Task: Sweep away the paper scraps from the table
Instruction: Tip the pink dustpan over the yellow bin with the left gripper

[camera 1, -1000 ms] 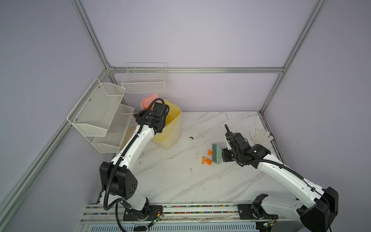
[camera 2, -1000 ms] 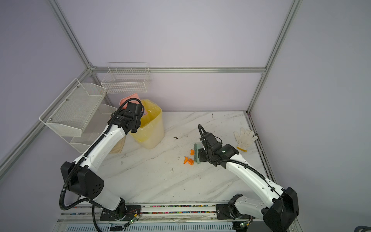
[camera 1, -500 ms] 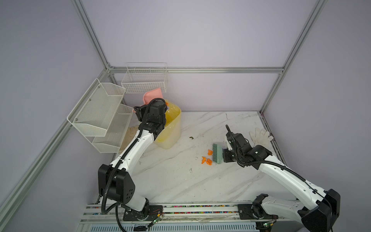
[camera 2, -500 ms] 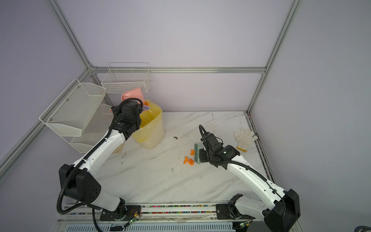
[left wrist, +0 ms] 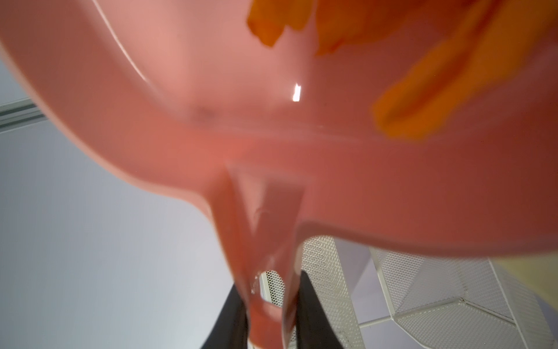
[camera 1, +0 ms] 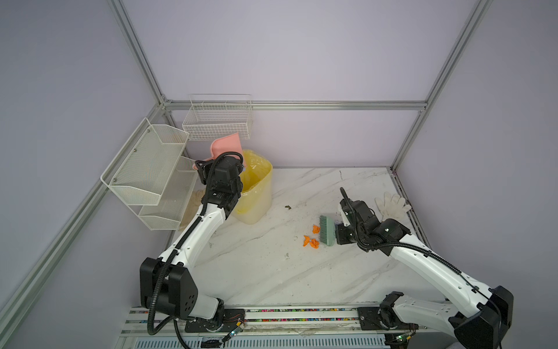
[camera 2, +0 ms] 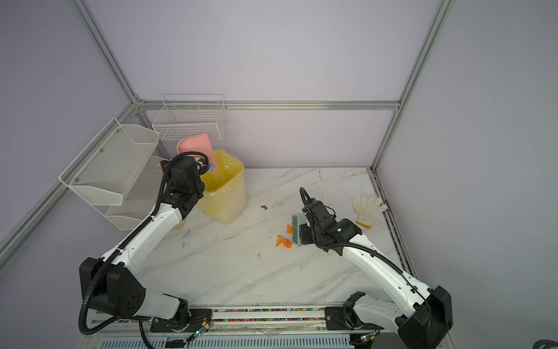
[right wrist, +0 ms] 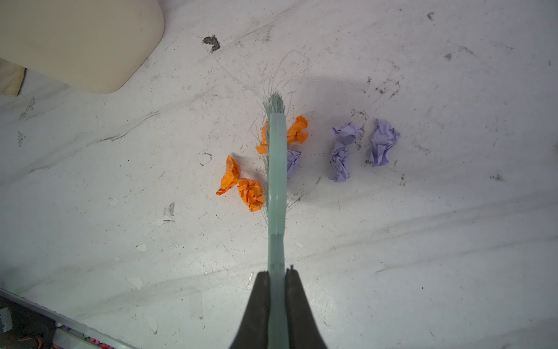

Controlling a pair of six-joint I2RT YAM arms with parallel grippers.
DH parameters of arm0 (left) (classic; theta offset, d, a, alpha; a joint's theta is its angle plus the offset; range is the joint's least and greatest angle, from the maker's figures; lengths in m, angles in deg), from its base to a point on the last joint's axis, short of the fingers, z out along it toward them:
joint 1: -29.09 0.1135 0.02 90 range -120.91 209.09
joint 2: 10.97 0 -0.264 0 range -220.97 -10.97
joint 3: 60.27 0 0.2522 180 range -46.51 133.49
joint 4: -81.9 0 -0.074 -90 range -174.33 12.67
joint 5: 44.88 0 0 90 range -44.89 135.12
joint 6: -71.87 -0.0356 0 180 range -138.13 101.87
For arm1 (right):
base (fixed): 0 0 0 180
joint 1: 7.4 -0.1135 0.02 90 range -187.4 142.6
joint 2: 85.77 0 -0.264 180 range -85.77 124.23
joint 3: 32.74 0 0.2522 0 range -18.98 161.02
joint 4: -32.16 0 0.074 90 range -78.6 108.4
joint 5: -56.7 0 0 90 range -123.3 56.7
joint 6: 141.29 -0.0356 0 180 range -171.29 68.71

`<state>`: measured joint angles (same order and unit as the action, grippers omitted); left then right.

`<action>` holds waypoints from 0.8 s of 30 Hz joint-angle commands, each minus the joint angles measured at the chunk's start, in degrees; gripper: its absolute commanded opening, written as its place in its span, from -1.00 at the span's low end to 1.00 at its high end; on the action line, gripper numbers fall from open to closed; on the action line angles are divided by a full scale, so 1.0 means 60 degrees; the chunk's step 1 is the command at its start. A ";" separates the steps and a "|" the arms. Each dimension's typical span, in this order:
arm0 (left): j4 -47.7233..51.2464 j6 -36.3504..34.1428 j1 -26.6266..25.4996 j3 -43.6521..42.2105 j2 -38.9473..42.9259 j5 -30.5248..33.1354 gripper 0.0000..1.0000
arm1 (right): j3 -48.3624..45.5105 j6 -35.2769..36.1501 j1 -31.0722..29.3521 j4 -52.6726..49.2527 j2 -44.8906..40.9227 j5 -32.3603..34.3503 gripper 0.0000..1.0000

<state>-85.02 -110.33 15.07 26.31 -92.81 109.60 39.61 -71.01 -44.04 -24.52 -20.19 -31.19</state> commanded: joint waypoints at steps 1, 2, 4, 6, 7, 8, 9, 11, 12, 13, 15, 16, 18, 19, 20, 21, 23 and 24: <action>-0.0003 -0.0266 0.0026 -0.0474 0.0602 -0.0703 -0.77 | 0.0091 0.0188 0.0057 0.0210 -0.0087 0.0044 -1.00; 0.0186 -0.0134 0.0050 -0.0474 0.0643 -0.0791 -0.77 | 0.0104 0.0198 0.0061 0.0238 -0.0087 0.0022 -1.00; 0.0365 -0.0064 0.0079 -0.0439 0.0626 -0.0737 -0.77 | 0.0145 0.0211 0.0055 0.0289 -0.0136 -0.0016 -1.00; 0.0603 -0.0003 0.0081 -0.0228 0.0591 -0.0710 -0.78 | 0.0182 0.0199 0.0063 0.0294 -0.0232 -0.0029 -1.00; 0.0682 -0.0003 0.0068 -0.0089 0.0561 -0.0703 -0.78 | 0.0147 0.0184 0.0058 0.0336 -0.0295 -0.0054 -1.00; 0.0628 -0.0047 0.0081 0.0007 0.0534 -0.0726 -0.78 | 0.0123 0.0202 0.0057 0.0363 -0.0326 -0.0084 -1.00; 0.0527 -0.0119 0.0081 0.0098 0.0496 -0.0739 -0.77 | 0.0123 0.0213 0.0057 0.0367 -0.0334 -0.0110 -1.00; 0.0671 -0.0135 0.0075 0.0318 0.0423 -0.0714 -0.76 | 0.0143 0.0267 0.0058 0.0329 -0.0295 -0.0117 -1.00; 0.0840 -0.0046 0.0066 0.0393 0.0377 -0.0736 -0.73 | 0.0180 0.0305 0.0064 0.0313 -0.0281 -0.0106 -1.00; 0.1130 0.0093 0.0067 0.0432 0.0362 -0.0729 -0.72 | 0.0218 0.0341 0.0062 0.0335 -0.0281 -0.0089 -1.00; 0.1226 0.0012 0.0013 0.0286 0.0335 -0.0639 -0.73 | 0.0301 0.0428 0.0057 0.0356 -0.0281 -0.0095 -1.00; 0.1160 -0.0040 -0.0038 0.0192 0.0311 -0.0612 -0.73 | 0.0327 0.0474 0.0066 0.0389 -0.0261 -0.0089 -1.00; 0.1153 -0.0121 -0.0163 0.0029 0.0256 -0.0609 -0.73 | 0.0350 0.0531 0.0055 0.0445 -0.0231 -0.0081 -1.00; 0.1135 -0.0224 -0.0242 -0.0013 0.0231 -0.0554 -0.74 | 0.0336 0.0555 0.0058 0.0500 -0.0237 -0.0088 -1.00; 0.1031 -0.0327 -0.0295 -0.0001 0.0225 -0.0518 -0.74 | 0.0348 0.0566 0.0068 0.0540 -0.0212 -0.0108 -1.00; 0.0892 -0.0439 -0.0340 0.0103 -0.0124 -0.0487 -0.74 | 0.0370 0.0570 0.0058 0.0540 -0.0196 -0.0152 -1.00; 0.0579 -0.0615 -0.0411 0.0373 -0.0396 -0.0515 -0.75 | 0.0365 0.0608 0.0057 0.0569 -0.0232 -0.0298 -1.00; 0.0614 -0.0604 -0.0505 0.0557 -0.0569 -0.0476 -0.75 | 0.0345 0.0620 0.0057 0.0594 -0.0284 -0.0334 -1.00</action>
<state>-79.95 -110.44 13.02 25.28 -94.08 106.78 39.91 -68.50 -44.04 -22.61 -20.95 -32.35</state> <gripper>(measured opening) 0.209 0.105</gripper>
